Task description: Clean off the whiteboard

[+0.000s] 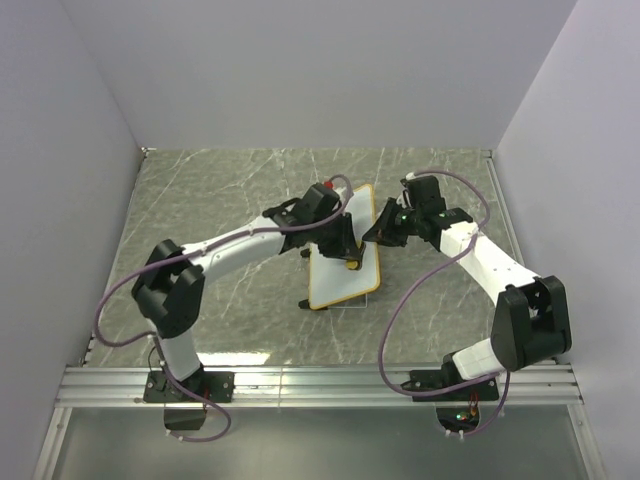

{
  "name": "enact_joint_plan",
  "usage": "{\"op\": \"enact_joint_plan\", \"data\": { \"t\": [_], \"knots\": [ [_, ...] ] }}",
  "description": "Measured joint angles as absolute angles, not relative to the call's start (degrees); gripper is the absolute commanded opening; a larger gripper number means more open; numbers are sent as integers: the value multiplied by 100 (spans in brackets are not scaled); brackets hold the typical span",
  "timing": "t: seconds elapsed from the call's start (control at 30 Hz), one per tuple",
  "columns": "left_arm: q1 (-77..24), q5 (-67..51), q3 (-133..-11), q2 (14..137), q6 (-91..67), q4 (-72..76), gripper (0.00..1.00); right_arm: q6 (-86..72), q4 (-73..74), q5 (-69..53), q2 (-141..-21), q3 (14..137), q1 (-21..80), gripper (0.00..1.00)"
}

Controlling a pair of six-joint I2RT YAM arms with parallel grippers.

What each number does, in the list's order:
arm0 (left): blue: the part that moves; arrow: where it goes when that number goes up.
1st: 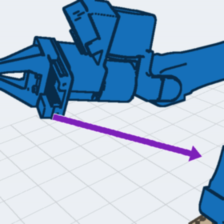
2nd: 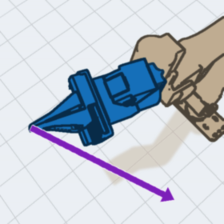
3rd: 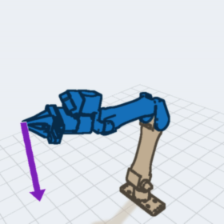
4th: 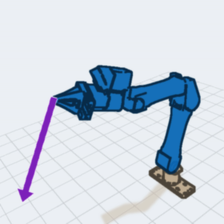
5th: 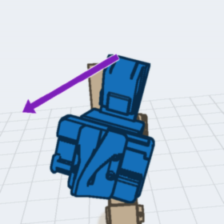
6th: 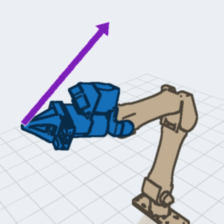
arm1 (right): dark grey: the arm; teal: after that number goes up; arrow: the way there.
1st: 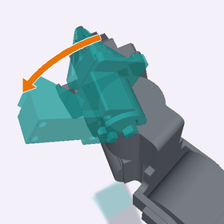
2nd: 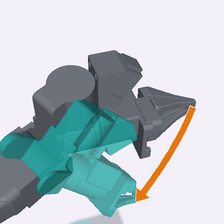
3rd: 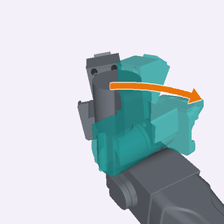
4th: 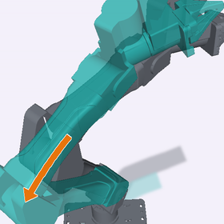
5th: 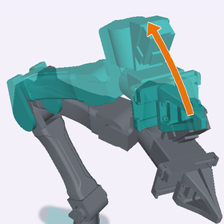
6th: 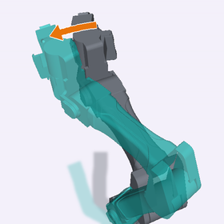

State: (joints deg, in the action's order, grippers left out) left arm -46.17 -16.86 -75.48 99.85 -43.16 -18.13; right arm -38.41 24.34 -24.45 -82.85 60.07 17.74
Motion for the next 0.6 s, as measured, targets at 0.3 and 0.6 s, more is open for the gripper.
{"op": "enact_joint_plan", "data": {
  "t": [0.3,0.6],
  "knots": [
    [-4486,-1951,-9015,10971,-3721,-3175,0,-3754,2309,-2383,-8287,5848,1671,0],
    [-3839,-2147,-8595,11098,-3557,-2838,0,-3760,2355,-2471,-8340,5916,1671,0]
  ]
}}
